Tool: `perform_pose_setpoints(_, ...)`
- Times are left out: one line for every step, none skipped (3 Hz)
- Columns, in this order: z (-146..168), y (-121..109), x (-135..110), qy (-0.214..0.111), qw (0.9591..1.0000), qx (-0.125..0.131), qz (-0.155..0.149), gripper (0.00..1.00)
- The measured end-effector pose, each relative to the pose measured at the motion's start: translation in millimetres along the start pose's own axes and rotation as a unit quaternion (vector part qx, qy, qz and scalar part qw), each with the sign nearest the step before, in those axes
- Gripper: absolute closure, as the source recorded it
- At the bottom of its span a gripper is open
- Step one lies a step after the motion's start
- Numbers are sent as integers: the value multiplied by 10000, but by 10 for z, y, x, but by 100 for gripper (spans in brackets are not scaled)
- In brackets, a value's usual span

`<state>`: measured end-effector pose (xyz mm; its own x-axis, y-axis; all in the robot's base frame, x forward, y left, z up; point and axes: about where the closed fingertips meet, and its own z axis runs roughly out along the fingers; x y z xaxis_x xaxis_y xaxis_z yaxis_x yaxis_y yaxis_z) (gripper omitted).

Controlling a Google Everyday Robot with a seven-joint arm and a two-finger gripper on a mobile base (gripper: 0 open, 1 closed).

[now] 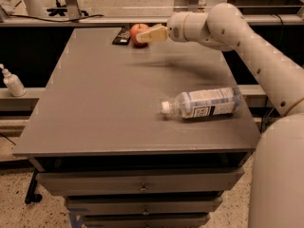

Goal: Move apple near rxbar chocolate

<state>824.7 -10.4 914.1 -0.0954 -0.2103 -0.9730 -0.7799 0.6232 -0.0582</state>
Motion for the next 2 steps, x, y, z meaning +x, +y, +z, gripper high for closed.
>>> perform_pose_setpoints(-389,110,-213,-146,9996,-38,-246,0)
perform_pose_setpoints(-890,221,-395,-169,9983,92,-556,0)
